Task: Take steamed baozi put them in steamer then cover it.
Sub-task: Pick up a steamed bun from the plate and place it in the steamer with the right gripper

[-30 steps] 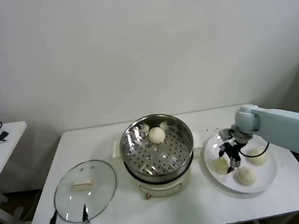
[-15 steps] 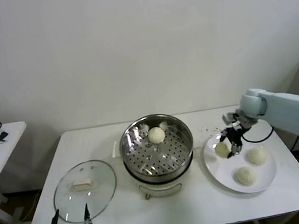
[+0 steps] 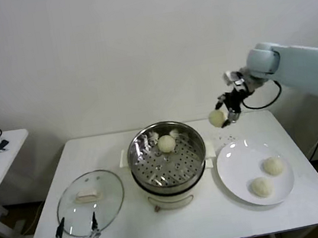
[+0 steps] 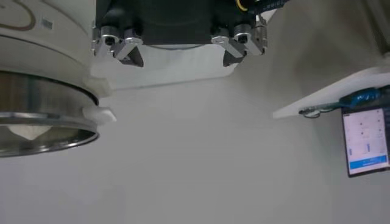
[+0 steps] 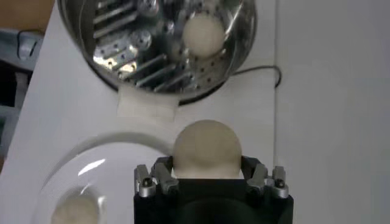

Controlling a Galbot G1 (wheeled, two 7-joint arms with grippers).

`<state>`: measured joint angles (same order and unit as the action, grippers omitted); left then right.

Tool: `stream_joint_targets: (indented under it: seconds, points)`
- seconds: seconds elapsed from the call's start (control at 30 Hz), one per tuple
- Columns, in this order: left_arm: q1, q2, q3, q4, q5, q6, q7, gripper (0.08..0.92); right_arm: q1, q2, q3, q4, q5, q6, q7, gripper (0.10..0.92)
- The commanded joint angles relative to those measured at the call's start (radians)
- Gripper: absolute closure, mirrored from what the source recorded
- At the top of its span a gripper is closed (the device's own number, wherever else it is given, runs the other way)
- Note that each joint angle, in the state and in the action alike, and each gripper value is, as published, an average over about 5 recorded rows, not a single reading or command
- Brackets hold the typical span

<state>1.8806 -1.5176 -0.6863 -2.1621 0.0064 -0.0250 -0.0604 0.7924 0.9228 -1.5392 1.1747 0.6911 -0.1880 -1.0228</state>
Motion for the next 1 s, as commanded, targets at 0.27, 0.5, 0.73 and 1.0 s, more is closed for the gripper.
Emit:
stream_joint_targets:
  seconds: [0.27, 0.5, 0.73, 1.0]
  points:
    - [0.009, 0.005, 0.011, -0.006, 0.031, -0.002, -0.001, 0.177, 0.018, 0.32, -0.039, 0.007, 0.187, -0.074, 0.1, 0.313]
    - [0.002, 0.006, 0.012, 0.006, 0.032, -0.002, 0.0, 0.177, -0.07, 0.398, -0.029, -0.005, 0.186, -0.098, 0.157, 0.313]
    - [0.002, 0.011, 0.011, 0.011, 0.029, -0.003, -0.001, 0.177, -0.135, 0.442, -0.047, -0.013, 0.177, -0.108, 0.179, 0.313]
    - [0.001, 0.011, 0.009, 0.018, 0.025, -0.003, -0.001, 0.177, -0.188, 0.46, -0.06, -0.024, 0.171, -0.109, 0.197, 0.313]
